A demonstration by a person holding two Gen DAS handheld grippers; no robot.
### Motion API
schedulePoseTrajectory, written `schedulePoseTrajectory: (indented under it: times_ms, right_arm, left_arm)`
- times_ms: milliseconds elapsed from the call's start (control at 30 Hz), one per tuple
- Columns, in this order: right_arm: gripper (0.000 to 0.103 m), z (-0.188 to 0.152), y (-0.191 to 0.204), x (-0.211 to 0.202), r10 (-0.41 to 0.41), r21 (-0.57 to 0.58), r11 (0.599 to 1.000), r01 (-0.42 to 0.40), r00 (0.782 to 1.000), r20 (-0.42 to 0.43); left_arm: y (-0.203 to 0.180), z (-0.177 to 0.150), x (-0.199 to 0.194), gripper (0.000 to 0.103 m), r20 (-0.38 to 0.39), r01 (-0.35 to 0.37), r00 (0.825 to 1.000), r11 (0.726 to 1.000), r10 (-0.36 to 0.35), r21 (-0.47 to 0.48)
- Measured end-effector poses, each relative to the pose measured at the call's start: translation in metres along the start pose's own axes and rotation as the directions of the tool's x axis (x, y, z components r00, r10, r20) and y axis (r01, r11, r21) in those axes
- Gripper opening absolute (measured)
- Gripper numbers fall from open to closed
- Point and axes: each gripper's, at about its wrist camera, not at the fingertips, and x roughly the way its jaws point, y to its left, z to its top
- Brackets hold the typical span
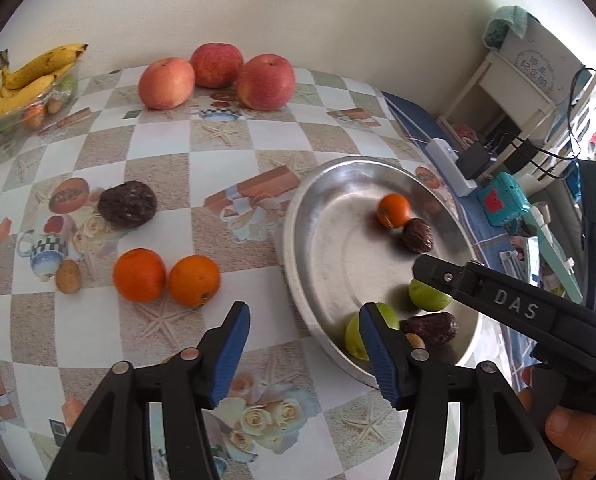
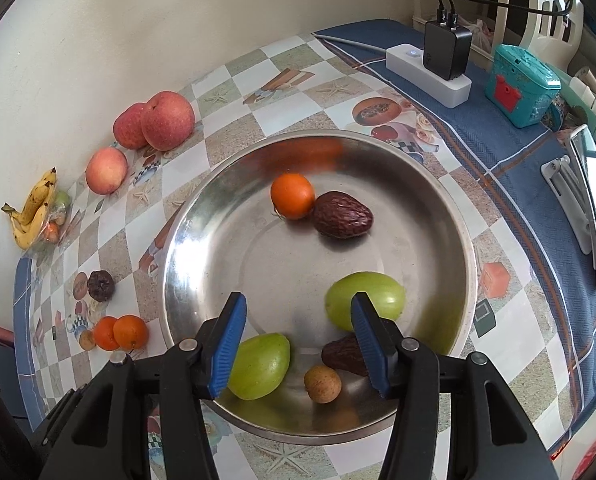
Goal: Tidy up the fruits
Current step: 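Withdraw both open tools from the bowl toward the remaining fruit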
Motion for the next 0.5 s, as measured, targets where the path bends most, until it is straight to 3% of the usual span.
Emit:
schedulePoseTrajectory:
  times_ms: [267,500]
  right_arm:
    - [0.056,-0.001,0.008,-0.008,-0.002,-0.031,1.000,0.003,1.000,0.024]
    - [0.056,-0.005,0.020,-0.010,-0.001,-0.081,0.997,0.004,1.000,0.031]
  left_arm:
    - [0.032,0.004,-0.006,0.073,-0.021,-0.088,0.996,0.989,0.086,-0.120]
    - [0.071,0.000,-0.016,0.079,-0.068,-0.231,0.973,0.945,0.221,-0.233]
